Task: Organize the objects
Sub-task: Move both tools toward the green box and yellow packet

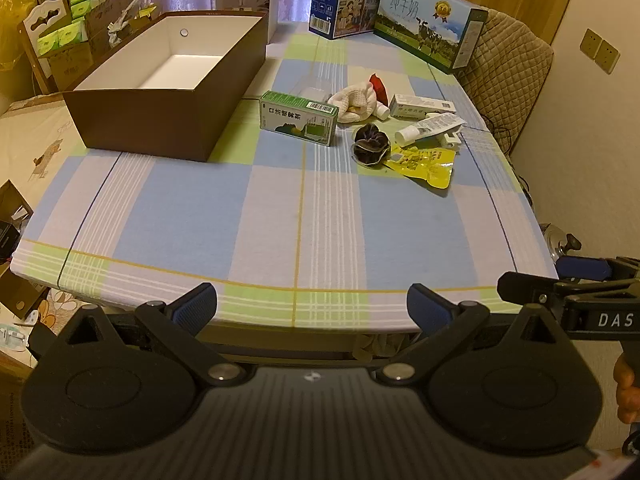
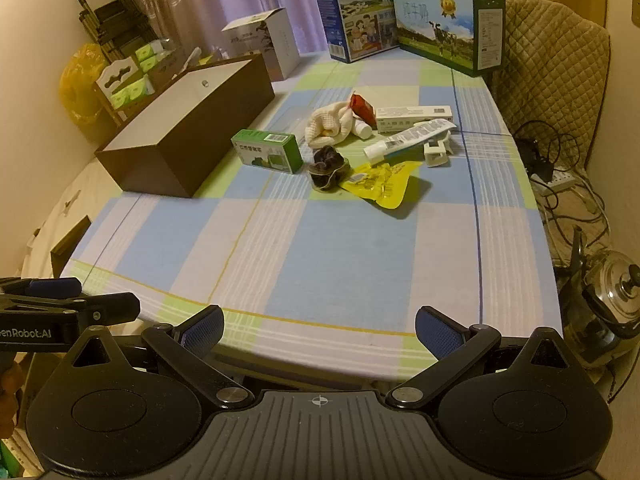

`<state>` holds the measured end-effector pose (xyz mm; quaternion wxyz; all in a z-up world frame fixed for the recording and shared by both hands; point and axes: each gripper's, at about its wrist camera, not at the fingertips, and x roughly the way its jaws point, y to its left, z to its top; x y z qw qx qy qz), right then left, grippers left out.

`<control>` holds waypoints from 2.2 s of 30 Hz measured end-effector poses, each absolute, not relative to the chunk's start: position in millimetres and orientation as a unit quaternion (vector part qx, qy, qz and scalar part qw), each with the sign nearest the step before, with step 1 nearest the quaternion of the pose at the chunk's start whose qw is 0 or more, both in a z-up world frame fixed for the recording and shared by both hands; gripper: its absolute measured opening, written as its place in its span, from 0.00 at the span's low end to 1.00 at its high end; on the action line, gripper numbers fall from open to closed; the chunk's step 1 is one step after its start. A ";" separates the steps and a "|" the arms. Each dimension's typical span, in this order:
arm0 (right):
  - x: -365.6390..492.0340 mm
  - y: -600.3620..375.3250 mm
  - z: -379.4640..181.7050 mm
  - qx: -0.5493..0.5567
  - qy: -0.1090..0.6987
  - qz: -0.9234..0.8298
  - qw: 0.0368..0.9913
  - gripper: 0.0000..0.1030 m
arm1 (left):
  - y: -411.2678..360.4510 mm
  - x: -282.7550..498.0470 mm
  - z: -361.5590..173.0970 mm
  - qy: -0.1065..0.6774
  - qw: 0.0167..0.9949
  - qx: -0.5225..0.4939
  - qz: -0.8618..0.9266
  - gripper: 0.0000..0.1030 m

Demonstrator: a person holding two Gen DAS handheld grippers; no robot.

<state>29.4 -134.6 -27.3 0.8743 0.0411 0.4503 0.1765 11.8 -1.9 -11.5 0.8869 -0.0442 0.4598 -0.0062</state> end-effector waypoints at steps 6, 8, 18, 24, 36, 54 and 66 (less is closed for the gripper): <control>31.9 -134.3 -27.7 0.039 0.454 0.179 0.872 0.97 | -2.1 14.8 -11.9 0.464 0.885 -0.046 -0.006 0.97; 33.0 -134.1 -27.8 0.038 0.455 0.179 0.871 0.97 | -1.7 15.3 -12.5 0.466 0.884 -0.047 -0.006 0.97; 42.1 -134.3 -27.6 0.041 0.456 0.177 0.871 0.97 | -0.7 26.7 -13.2 0.473 0.880 -0.044 -0.010 0.98; 53.7 -132.0 -27.6 0.048 0.455 0.174 0.872 0.97 | 2.6 39.6 -13.0 0.476 0.879 -0.042 -0.013 0.98; 81.4 -131.5 -27.0 0.063 0.449 0.159 0.877 0.97 | 6.4 78.4 -11.3 0.475 0.879 -0.033 -0.028 0.98; 126.5 -133.4 -45.1 0.102 0.456 0.145 0.872 0.97 | 14.3 135.9 -25.7 0.495 0.867 -0.023 -0.050 0.98; 162.6 -159.7 -79.1 0.155 0.477 0.098 0.860 0.76 | 17.1 188.2 -51.6 0.506 0.861 -0.012 -0.042 0.98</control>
